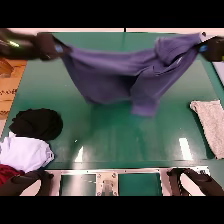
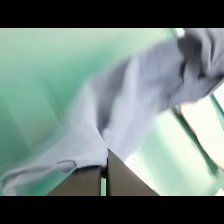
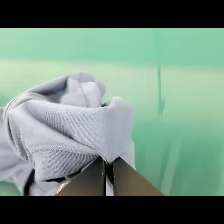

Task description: Fold the shirts.

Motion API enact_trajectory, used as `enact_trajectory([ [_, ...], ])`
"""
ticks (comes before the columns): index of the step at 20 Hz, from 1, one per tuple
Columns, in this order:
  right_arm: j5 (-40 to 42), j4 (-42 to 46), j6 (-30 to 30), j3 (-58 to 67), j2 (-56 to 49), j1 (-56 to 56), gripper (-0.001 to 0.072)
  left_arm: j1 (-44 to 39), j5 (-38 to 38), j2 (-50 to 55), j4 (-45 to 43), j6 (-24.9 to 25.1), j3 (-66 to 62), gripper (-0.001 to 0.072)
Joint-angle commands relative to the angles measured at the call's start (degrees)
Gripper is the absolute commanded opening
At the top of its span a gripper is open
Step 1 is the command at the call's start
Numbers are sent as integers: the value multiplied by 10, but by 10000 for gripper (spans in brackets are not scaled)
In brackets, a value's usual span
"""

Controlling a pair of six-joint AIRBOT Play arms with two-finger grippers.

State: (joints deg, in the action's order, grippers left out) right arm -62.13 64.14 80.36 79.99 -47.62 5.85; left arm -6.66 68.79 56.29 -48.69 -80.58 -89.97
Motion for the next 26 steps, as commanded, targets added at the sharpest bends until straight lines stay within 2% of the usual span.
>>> enact_trajectory([
  [1,-2,1,6,14,113,0,20,0,-10,-71,-64,-9,-115,17],
  [4,16,7,7,14,186,0,20,0,8,-78,-127,-8,-198,18],
  [8,29,6,7,11,211,0,20,0,1,-65,-183,-4,-201,18],
  [12,30,6,6,-35,158,0,20,0,3,15,-192,-4,-198,18],
  [15,67,6,-3,-104,68,0,20,0,9,137,-185,-2,-198,19],
  [18,141,4,-16,-178,-66,0,18,0,11,306,-118,3,-198,19],
  [22,166,-18,-16,-198,-275,0,18,0,-56,528,49,86,-198,19],
  [24,188,-22,-16,-193,-341,0,18,0,-104,586,122,110,-198,19],
  [26,192,-21,-15,-181,-372,4,21,0,-137,600,133,116,-198,43],
])
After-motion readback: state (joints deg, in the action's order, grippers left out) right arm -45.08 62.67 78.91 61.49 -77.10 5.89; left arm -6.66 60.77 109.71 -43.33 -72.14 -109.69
